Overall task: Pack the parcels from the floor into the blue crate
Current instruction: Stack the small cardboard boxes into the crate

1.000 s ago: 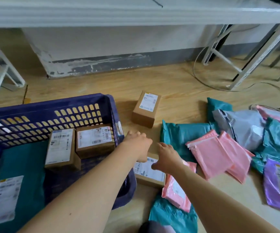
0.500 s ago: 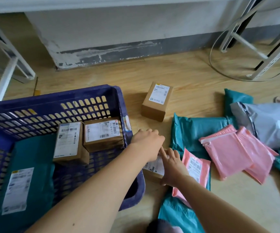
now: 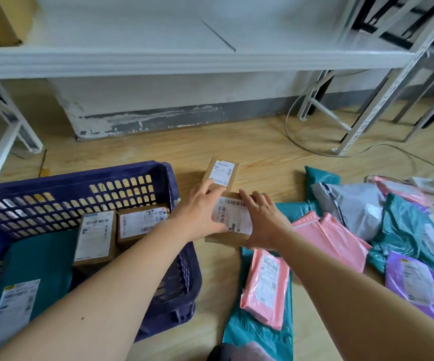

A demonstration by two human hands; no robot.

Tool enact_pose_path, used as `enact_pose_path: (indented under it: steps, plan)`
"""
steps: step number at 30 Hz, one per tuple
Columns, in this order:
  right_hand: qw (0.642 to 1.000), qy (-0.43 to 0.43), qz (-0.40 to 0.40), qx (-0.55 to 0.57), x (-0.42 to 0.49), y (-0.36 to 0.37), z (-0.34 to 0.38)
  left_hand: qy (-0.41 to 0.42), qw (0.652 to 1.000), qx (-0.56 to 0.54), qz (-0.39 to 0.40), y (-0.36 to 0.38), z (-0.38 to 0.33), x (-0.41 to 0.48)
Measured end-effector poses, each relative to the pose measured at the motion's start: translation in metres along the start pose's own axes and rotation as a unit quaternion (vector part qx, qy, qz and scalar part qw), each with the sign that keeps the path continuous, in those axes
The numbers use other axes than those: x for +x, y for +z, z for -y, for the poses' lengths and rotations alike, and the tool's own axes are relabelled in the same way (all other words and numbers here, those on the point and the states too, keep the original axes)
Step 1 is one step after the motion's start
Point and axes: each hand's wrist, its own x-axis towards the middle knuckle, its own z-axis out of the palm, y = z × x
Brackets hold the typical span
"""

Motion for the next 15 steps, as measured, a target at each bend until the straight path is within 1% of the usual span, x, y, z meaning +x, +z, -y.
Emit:
enact_pose_path:
  steps: [3,6,9,12,15]
  plan:
    - [0.999,-0.006,-0.040,-0.017,-0.006,-0.030,0.013,0.011,0.999,0.042,0.009,-0.022,-0.004,-0.011]
    - [0.997,-0.004,-0.083,-0.007,-0.014,-0.057,0.032,0.004,0.998,0.067,-0.001,-0.045,-0.005,-0.023]
    - [0.993,-0.019,-0.118,-0.009,-0.016,-0.084,0.059,-0.033,0.998,0.038,-0.032,-0.070,-0.002,-0.036]
    - [0.988,-0.037,-0.151,0.012,-0.012,-0.102,0.092,-0.085,0.994,-0.010,-0.062,-0.095,0.009,-0.050]
    - [0.988,-0.061,-0.141,0.030,-0.007,-0.103,0.125,-0.125,0.990,-0.015,-0.059,-0.105,0.029,-0.063]
